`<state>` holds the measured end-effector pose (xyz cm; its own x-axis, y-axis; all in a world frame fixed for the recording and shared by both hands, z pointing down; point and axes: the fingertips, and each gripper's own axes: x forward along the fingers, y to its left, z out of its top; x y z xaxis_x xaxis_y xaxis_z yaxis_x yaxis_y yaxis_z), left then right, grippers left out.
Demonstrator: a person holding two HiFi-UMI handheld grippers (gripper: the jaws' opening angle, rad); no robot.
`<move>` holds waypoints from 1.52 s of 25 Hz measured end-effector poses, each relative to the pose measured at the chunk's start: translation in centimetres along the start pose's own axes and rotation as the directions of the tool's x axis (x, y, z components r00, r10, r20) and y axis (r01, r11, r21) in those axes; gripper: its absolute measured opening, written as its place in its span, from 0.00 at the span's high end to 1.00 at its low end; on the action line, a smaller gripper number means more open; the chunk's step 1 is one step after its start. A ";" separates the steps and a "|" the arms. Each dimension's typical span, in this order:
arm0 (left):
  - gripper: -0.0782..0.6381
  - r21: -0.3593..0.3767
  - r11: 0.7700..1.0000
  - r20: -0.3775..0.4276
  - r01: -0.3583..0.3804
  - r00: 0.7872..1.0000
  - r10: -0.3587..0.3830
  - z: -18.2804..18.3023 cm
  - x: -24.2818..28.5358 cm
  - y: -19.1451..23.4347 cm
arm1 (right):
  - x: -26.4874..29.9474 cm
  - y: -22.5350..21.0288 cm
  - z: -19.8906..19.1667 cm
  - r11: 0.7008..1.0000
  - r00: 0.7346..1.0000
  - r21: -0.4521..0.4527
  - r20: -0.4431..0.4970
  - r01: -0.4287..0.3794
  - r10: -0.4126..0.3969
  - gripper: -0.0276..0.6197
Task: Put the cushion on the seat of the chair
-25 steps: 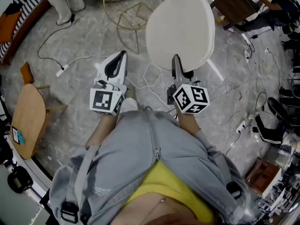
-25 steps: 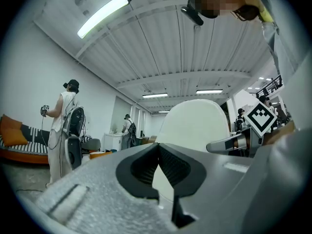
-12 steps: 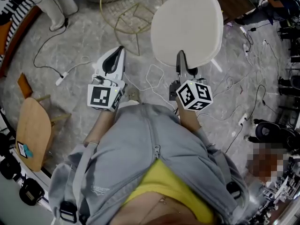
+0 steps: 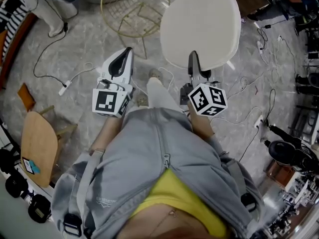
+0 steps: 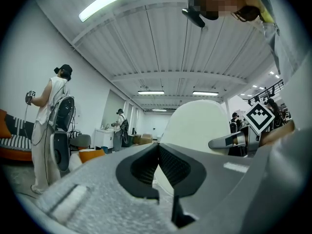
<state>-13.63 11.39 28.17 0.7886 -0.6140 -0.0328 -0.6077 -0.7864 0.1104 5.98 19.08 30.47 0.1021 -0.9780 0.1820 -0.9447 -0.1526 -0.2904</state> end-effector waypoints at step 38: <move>0.90 -0.011 0.956 -0.006 -0.293 0.956 0.293 -1.3 29.9 20.4 | 41.3 -6.4 4.1 0.942 0.927 -0.061 -0.207 -0.331 0.312 0.89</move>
<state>-2.36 -22.96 30.70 0.5762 -0.8173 0.0070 -0.8113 -0.5709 0.1259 17.52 -20.91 36.01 -0.2649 -0.9249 0.2727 -0.9425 0.1885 -0.2761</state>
